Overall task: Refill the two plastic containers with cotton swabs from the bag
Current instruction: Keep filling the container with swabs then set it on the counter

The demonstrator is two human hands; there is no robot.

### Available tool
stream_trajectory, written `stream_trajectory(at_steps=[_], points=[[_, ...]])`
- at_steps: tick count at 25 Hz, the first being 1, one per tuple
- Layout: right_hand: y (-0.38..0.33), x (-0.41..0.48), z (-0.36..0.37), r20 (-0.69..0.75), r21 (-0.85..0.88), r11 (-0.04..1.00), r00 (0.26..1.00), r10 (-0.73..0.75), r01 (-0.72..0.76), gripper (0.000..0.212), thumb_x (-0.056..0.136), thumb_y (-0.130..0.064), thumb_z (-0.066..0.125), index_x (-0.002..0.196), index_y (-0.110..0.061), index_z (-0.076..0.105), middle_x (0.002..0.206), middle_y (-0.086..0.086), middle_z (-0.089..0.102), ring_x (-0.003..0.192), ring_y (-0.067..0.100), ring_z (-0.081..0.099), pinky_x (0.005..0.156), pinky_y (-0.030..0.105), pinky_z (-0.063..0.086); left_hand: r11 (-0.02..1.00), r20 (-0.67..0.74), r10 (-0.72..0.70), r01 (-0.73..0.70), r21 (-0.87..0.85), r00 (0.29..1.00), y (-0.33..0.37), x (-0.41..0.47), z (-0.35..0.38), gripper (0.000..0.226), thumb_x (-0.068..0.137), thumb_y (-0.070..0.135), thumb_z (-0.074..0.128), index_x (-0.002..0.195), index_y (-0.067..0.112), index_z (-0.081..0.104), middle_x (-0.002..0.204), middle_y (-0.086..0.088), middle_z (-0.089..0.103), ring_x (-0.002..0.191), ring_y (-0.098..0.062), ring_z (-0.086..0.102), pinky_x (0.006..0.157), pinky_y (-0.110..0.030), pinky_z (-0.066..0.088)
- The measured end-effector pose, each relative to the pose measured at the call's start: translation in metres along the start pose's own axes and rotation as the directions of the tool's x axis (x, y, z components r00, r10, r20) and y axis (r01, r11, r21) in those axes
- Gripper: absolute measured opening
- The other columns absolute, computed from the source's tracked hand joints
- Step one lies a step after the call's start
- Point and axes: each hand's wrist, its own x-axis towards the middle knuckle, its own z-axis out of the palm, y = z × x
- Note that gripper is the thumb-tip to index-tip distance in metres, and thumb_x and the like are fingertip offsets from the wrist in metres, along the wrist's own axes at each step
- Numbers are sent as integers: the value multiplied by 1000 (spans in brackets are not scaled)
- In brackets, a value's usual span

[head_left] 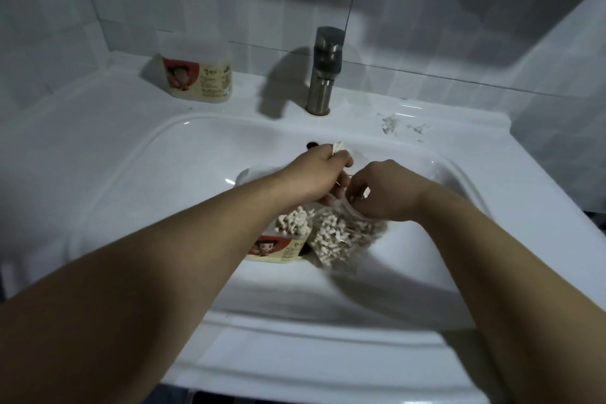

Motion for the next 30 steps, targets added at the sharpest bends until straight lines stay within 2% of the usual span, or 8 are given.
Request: stream_trajectory(at_steps=[5,10,15,18,20,23,27,30], points=[[0,0,-3,65,12,999,997,36,-37,6,80,-27,70,81,-22,68,75,-2,68,71,16,63,68,30,52,996,75,31,-37,84,997,-1,-4,5,23,110,23,35,96,15,52,84,-8,68,65,-20,64,56,-28,48],[2,2,1,42,-77,997,999,-5,8,19,87,-34,63,97,-23,75,94,-1,75,87,20,68,82,37,57,962,65,25,-41,269,998,-10,-1,4,26,109,32,38,100,12,52,101,-14,68,76,-29,76,65,-39,58],[6,2,-1,10,-50,998,1000,-27,27,24,96,-27,57,114,-27,74,112,-5,74,89,12,59,80,26,46,950,-9,78,-72,305,997,-8,1,-3,26,109,28,39,97,13,57,84,-11,74,78,-30,75,72,-38,63],[0,-1,-1,45,11,999,998,-40,40,29,95,-28,56,120,-31,71,115,-9,72,95,11,62,86,28,49,962,-25,66,-57,266,997,-8,2,-4,25,109,27,39,97,13,57,83,-11,74,80,-31,75,75,-39,63],[-4,-2,1,71,-23,998,996,-49,50,27,95,-26,55,114,-29,74,110,-6,74,96,17,65,87,32,53,960,-19,63,-55,275,998,-9,2,-3,25,108,26,40,98,12,57,84,-11,74,80,-32,74,75,-41,64],[-2,0,1,6,-52,997,998,-60,61,24,93,-26,58,97,-30,81,94,-5,77,81,16,66,80,33,55,956,-28,64,-53,289,998,-8,2,-1,24,108,25,40,95,13,56,85,-12,74,77,-30,74,73,-41,64],[5,2,-3,-64,69,996,997,-44,48,17,91,-27,65,92,-35,80,88,-17,73,75,1,61,78,24,51,948,-74,71,-44,315,995,-7,2,-4,26,108,24,38,91,14,56,80,-8,74,64,-18,68,67,-35,62],[11,2,-6,-153,169,985,988,-10,36,9,90,-26,69,88,-33,75,78,-19,66,71,-4,59,67,14,44,938,-86,69,-35,344,994,-6,2,-6,31,108,25,37,93,9,59,84,-12,75,65,-19,68,70,-36,61]])
